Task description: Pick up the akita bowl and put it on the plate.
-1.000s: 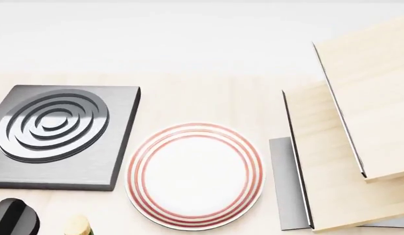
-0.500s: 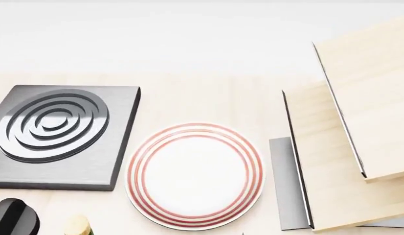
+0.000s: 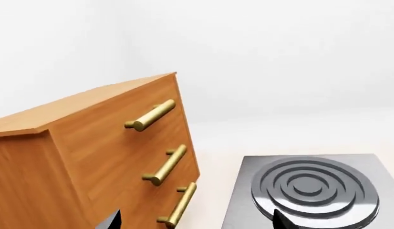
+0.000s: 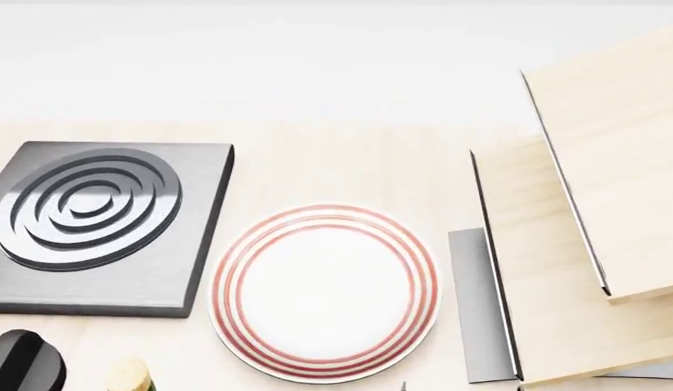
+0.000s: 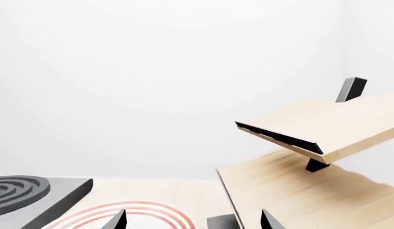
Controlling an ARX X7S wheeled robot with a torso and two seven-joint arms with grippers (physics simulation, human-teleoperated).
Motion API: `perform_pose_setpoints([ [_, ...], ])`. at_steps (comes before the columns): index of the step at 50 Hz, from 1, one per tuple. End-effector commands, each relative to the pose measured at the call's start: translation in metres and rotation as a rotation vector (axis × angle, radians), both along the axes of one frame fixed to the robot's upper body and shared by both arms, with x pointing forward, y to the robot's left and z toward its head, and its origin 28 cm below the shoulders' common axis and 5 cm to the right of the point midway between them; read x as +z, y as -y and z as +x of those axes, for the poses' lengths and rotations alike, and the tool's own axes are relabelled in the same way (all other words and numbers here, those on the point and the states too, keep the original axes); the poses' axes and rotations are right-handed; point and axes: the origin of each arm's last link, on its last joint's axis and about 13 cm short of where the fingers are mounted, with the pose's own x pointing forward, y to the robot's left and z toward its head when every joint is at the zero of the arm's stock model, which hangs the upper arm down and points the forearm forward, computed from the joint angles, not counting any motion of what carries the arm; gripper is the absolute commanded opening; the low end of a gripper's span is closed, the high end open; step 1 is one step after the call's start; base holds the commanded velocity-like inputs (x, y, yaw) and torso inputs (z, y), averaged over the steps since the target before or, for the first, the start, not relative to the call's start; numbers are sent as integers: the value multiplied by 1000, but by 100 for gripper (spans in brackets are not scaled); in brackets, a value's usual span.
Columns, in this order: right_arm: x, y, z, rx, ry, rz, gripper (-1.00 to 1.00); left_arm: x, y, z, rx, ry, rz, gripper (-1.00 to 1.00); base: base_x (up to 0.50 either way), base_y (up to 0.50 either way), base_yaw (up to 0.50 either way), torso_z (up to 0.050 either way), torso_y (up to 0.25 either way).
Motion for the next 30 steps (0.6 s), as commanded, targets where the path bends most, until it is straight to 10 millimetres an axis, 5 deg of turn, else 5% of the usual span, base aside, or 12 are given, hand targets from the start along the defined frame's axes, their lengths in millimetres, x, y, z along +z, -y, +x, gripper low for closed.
perform_pose_setpoints([
  [1,-2,0,2,0,-10,-1,100,-3,-5,7,-35,-135,-32,100,0,0,0,0,0],
  [30,-11,0,12,-15,-48,-2,100,-11,-15,2,-35,-437,-195,100,0,0,0,0,0],
])
